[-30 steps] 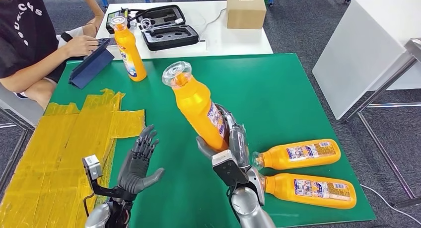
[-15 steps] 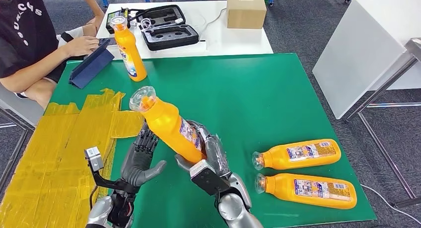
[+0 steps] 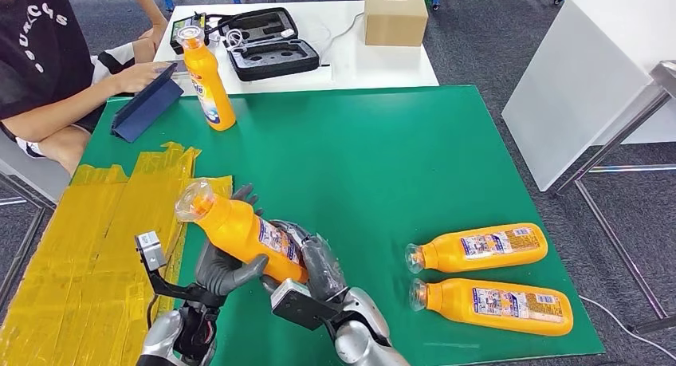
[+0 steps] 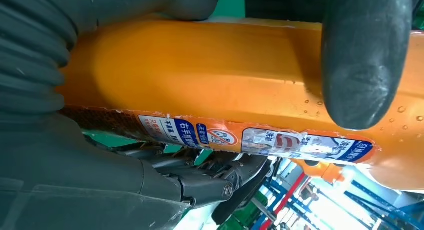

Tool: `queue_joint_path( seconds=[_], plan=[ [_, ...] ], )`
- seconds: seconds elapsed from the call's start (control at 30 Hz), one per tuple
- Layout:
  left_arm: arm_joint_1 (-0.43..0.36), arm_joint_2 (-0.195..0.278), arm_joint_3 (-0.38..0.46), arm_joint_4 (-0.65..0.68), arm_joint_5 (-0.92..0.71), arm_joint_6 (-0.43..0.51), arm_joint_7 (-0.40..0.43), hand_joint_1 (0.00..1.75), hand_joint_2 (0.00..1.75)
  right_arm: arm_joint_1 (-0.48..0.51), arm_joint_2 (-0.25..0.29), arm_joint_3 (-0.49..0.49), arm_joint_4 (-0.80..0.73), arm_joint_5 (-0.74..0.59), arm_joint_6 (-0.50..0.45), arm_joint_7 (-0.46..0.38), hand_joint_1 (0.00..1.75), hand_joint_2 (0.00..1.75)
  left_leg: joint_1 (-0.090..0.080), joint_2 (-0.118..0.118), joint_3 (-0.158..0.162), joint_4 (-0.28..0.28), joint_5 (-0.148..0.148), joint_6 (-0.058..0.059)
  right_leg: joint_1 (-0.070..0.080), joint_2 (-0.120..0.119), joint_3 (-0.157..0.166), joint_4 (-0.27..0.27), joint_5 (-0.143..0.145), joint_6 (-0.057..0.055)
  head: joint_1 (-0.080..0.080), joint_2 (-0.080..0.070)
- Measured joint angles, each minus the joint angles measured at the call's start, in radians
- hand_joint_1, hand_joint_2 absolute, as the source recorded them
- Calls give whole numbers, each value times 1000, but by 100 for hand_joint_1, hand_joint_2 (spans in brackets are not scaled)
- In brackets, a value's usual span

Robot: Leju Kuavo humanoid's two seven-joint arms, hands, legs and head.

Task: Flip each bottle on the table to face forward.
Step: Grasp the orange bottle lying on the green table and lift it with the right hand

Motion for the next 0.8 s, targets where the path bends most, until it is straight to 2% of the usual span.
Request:
queue_joint_path(
  seconds=[0.3,0.43,0.8],
  plan=[
    [7,8,6,0,11,9,0,0,175,-22,-2,19,74,-18,-5,-7,175,175,0,0,0,0,0,0,0,0,0,0,0,0,0,0],
    [12,9,10,0,23,18,5,175,175,-26,-2,20,95,-23,-10,-9,175,175,0,0,0,0,0,0,0,0,0,0,0,0,0,0],
    [20,8,13,0,29,27,8,175,175,-26,1,20,111,-36,-4,-10,175,175,0,0,0,0,0,0,0,0,0,0,0,0,0,0]
  ],
)
